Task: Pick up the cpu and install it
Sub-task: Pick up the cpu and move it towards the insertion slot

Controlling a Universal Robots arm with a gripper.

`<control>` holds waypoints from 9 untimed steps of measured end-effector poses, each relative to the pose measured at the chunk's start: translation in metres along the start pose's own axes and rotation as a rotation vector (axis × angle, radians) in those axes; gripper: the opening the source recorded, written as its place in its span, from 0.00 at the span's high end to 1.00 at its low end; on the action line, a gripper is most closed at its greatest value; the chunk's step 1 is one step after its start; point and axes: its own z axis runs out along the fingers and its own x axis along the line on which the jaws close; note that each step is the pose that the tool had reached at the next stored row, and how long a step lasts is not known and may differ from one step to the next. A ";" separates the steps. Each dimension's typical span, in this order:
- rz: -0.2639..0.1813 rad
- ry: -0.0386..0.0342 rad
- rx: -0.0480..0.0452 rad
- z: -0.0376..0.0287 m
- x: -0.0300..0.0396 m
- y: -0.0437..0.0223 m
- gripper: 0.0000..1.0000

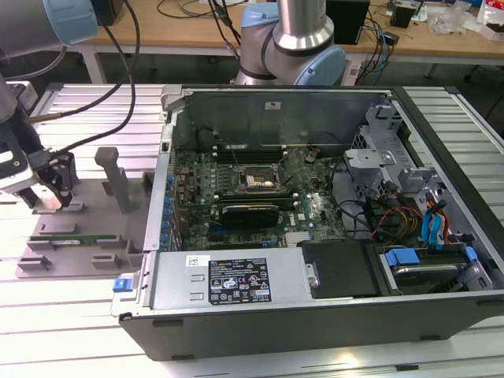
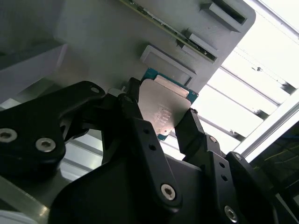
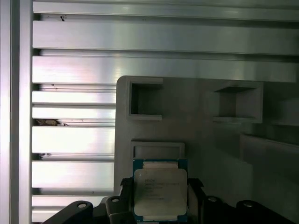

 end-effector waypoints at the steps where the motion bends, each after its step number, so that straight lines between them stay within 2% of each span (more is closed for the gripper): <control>1: 0.000 0.0000 0.0000 -0.0002 0.0000 0.0000 0.45; 7: 0.000 0.0002 0.0001 -0.0019 0.0000 0.0000 0.45; 8: 0.000 0.0000 0.0001 -0.0096 -0.0002 -0.0001 0.45; 9: 0.000 -0.0001 -0.0001 -0.0141 -0.0004 -0.0002 0.45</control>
